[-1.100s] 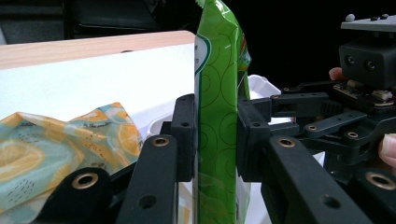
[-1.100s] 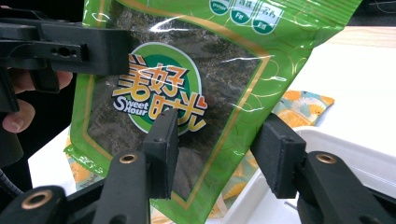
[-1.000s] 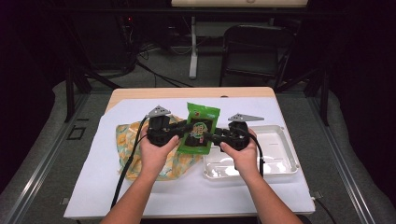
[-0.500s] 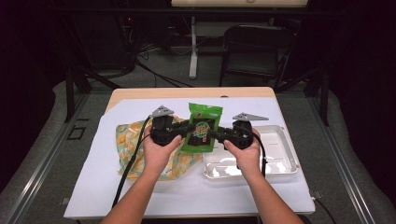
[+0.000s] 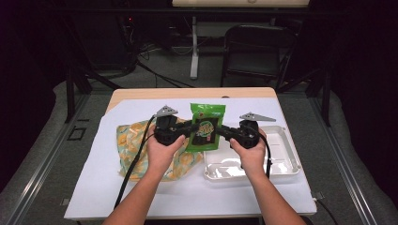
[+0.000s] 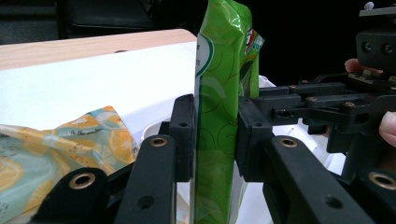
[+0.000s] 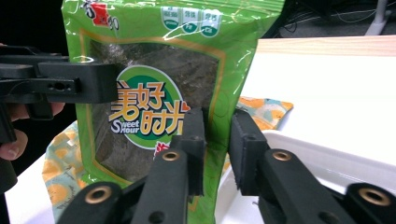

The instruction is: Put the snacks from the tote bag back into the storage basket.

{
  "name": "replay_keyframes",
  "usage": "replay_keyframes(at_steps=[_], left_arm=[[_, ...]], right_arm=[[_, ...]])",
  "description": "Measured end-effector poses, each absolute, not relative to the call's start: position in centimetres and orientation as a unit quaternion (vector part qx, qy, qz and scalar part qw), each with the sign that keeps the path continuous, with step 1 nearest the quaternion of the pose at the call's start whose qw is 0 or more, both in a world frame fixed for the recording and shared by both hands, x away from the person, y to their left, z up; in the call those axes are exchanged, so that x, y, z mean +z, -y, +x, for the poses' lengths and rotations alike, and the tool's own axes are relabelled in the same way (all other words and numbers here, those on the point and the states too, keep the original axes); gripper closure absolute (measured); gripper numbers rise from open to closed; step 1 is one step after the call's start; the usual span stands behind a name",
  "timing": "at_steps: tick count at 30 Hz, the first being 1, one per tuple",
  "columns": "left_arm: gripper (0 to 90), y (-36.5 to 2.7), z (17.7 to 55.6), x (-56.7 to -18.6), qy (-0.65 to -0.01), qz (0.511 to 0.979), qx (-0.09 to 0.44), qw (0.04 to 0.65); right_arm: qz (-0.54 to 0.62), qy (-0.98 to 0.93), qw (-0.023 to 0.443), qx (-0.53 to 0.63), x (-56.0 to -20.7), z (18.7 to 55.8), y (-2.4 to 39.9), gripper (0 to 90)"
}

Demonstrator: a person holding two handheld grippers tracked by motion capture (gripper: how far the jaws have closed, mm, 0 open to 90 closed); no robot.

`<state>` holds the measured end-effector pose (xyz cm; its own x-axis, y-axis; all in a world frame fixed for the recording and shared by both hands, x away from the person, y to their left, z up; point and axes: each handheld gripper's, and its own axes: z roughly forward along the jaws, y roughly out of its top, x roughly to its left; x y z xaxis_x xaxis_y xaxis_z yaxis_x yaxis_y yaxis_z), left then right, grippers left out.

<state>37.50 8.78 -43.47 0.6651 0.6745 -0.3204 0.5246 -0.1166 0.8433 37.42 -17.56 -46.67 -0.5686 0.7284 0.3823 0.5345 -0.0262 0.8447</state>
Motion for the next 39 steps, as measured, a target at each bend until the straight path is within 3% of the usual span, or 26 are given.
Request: replay_keyframes(at_steps=[11,39], left_arm=[[71.2,-7.9,37.9,-43.8,-0.400,0.746,0.076,0.526],[67.7,-5.8,39.4,-45.3,-0.412,0.748,0.087,0.512]], right_arm=[[0.468,-0.681,0.102,0.554,-46.7,37.5,18.5,88.6],[0.488,-0.677,0.129,0.536,-47.1,37.8,19.9,89.7]])
